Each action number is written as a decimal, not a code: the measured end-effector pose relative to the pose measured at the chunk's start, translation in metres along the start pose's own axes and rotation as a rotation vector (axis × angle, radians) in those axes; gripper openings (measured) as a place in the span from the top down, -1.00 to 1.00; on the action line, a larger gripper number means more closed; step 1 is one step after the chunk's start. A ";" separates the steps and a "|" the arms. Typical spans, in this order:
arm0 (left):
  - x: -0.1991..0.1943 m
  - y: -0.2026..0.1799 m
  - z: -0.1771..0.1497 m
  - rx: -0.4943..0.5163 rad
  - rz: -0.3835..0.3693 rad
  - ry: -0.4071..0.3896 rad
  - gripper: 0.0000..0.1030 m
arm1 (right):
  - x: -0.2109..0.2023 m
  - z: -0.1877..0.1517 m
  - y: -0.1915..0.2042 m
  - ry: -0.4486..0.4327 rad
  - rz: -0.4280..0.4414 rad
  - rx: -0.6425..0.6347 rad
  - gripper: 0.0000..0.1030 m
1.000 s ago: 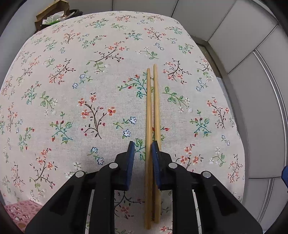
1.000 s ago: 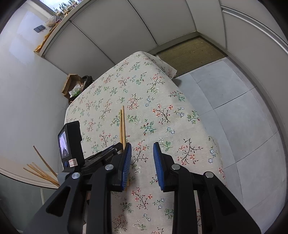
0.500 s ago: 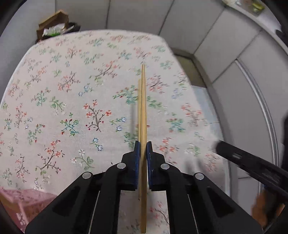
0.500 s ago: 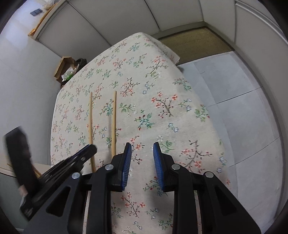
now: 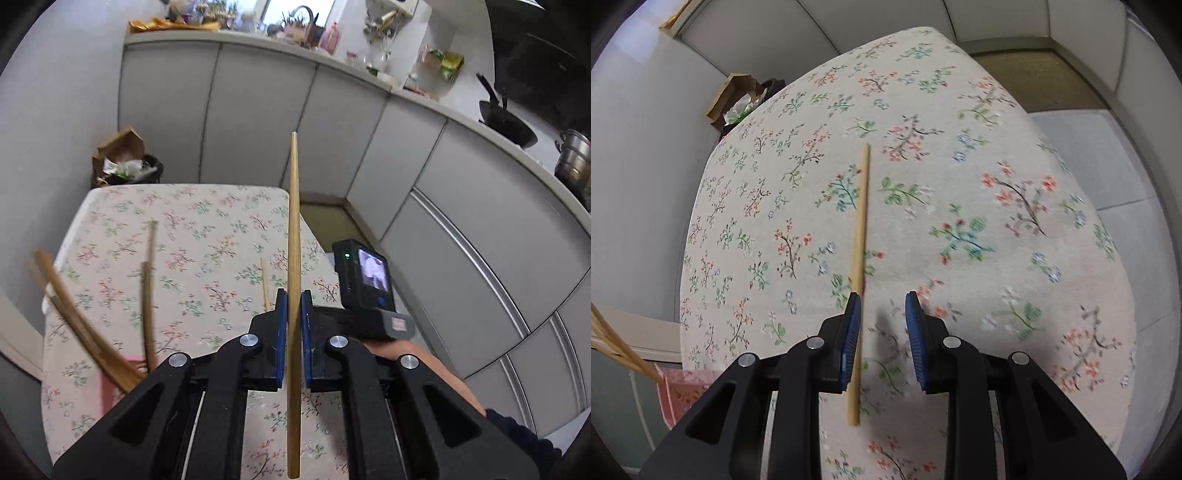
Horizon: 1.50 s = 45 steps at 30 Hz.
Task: Organize utensils
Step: 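Grasp the last bamboo chopstick with the right gripper, then carry both held chopsticks over the pink holder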
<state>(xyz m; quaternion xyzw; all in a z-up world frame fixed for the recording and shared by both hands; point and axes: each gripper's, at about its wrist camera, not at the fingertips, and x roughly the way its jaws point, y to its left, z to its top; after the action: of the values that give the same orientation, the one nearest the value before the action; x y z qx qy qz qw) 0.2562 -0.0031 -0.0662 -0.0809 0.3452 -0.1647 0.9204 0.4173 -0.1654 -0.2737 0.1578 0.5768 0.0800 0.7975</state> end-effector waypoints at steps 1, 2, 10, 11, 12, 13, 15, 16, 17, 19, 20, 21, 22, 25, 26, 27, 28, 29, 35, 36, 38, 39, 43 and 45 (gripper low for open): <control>-0.009 0.004 -0.002 -0.005 0.004 -0.016 0.87 | 0.002 0.004 0.005 -0.018 -0.006 -0.007 0.48; -0.017 0.008 -0.002 -0.013 0.007 -0.031 0.87 | 0.003 0.006 0.008 -0.030 -0.007 -0.010 0.48; -0.044 0.035 0.000 -0.018 0.030 -0.112 0.87 | 0.023 0.031 0.034 -0.085 -0.112 -0.098 0.53; -0.044 0.040 0.000 -0.021 0.034 -0.114 0.87 | 0.028 0.031 0.034 -0.078 -0.135 -0.113 0.53; -0.043 0.045 0.000 -0.028 0.034 -0.114 0.87 | 0.035 0.031 0.036 -0.065 -0.163 -0.130 0.60; -0.045 0.050 0.000 -0.033 0.035 -0.117 0.87 | 0.045 0.029 0.037 -0.028 -0.202 -0.157 0.84; -0.045 0.057 0.001 -0.042 0.044 -0.125 0.87 | 0.039 0.029 0.042 -0.027 -0.190 -0.174 0.86; -0.047 0.059 0.000 -0.046 0.048 -0.126 0.87 | 0.030 0.031 0.044 -0.041 -0.166 -0.165 0.86; -0.047 0.063 0.000 -0.053 0.053 -0.127 0.87 | 0.010 0.035 0.049 -0.087 -0.122 -0.150 0.86; -0.051 0.071 -0.001 -0.061 0.056 -0.137 0.87 | -0.015 0.038 0.056 -0.150 -0.080 -0.156 0.87; -0.053 0.073 -0.001 -0.065 0.060 -0.145 0.87 | -0.035 0.037 0.063 -0.203 -0.051 -0.169 0.87; -0.055 0.076 -0.002 -0.070 0.065 -0.156 0.87 | -0.047 0.035 0.066 -0.233 -0.032 -0.174 0.87; -0.056 0.079 -0.002 -0.075 0.068 -0.167 0.87 | -0.059 0.033 0.070 -0.267 -0.012 -0.176 0.86; -0.059 0.089 -0.004 -0.106 0.081 -0.211 0.87 | -0.085 0.026 0.077 -0.342 0.037 -0.176 0.86; -0.059 0.091 -0.004 -0.112 0.084 -0.218 0.87 | -0.097 0.022 0.080 -0.377 0.061 -0.179 0.86; -0.058 0.094 -0.005 -0.118 0.090 -0.230 0.87 | -0.107 0.019 0.084 -0.407 0.081 -0.184 0.86; -0.058 0.096 -0.006 -0.121 0.094 -0.242 0.87 | -0.120 0.014 0.088 -0.448 0.107 -0.190 0.86; -0.057 0.098 -0.008 -0.124 0.099 -0.257 0.87 | -0.128 0.009 0.092 -0.474 0.123 -0.196 0.86; -0.051 0.103 -0.013 -0.089 0.135 -0.277 0.87 | -0.175 -0.021 0.115 -0.600 0.246 -0.260 0.86; -0.049 0.104 -0.014 -0.083 0.143 -0.279 0.87 | -0.178 -0.025 0.118 -0.607 0.258 -0.270 0.86; -0.048 0.105 -0.016 -0.074 0.147 -0.282 0.87 | -0.183 -0.033 0.125 -0.624 0.280 -0.295 0.86; -0.047 0.105 -0.017 -0.068 0.154 -0.286 0.87 | -0.184 -0.036 0.127 -0.628 0.284 -0.304 0.86; -0.040 0.108 -0.021 -0.047 0.180 -0.295 0.87 | -0.182 -0.051 0.141 -0.619 0.291 -0.346 0.86; -0.034 0.108 -0.024 -0.038 0.194 -0.291 0.87 | -0.176 -0.053 0.146 -0.614 0.290 -0.363 0.86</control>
<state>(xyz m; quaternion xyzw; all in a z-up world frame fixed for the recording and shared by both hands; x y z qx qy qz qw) 0.2429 0.1092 -0.0914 -0.0876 0.2177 -0.0553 0.9705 0.3180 -0.0742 -0.0807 0.1109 0.2592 0.2418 0.9284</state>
